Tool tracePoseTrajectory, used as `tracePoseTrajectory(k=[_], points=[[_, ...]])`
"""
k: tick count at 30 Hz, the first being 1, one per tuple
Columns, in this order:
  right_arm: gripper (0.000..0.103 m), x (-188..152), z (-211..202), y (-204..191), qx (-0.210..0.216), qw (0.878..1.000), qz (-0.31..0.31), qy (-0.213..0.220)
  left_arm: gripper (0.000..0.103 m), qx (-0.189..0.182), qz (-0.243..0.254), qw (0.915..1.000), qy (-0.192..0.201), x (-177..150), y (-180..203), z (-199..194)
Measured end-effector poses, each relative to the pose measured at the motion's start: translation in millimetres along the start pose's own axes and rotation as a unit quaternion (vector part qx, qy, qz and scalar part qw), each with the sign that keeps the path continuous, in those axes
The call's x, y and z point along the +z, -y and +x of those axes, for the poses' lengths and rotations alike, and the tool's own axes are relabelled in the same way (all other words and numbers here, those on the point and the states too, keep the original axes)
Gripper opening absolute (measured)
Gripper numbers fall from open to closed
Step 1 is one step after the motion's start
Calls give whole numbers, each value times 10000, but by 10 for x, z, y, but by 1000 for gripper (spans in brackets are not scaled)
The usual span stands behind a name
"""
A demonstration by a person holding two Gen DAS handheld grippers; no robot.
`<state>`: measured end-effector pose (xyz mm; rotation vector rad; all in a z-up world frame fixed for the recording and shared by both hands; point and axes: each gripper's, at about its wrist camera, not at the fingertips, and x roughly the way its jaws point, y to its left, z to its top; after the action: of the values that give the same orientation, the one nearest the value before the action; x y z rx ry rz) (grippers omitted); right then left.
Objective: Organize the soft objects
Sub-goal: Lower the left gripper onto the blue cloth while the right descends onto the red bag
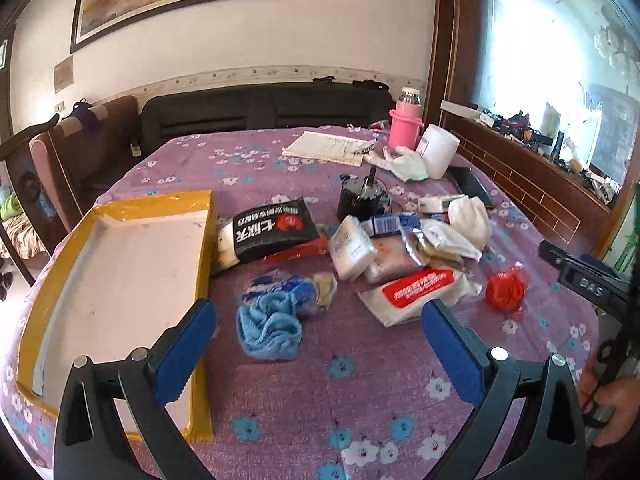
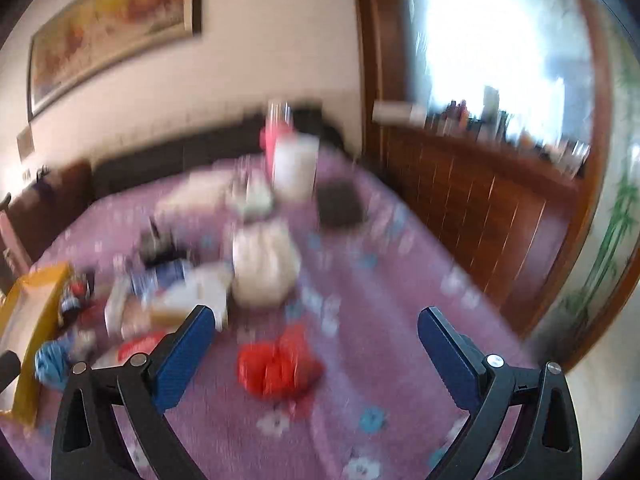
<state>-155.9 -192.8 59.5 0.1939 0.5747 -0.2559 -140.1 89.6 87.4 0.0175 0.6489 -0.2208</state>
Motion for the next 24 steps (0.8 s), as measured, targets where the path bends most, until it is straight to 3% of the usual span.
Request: tracePoseTrajectory(k=[5,9,11,14,18,22,24], points=[[102,14,94,-74,31,9997,-237,-68,103,110,54,9998,152,-84,-29,-85],[102,9,-158,-147,-97,9974,-238,677,103,158,35,9996,249,-72,-97,-139],[102,22,-140,-201,204,9959,-270,837,103,173,29,9995,261,-65,-125,-149],[102,93,206,-295,484,9979,-435,-36,103,237,-17,9995,221,-69,-176,-163],[102,106,488,-194,803,9960,-219,-328,103,479,-15,9988,93,-67,-250,-170],[102,64,619,-32,783,9963,91,-344,103,769,-69,9970,103,-75,-397,-246],[102,48,687,45,903,9943,350,-442,103,741,-43,9972,100,-90,-429,-253]])
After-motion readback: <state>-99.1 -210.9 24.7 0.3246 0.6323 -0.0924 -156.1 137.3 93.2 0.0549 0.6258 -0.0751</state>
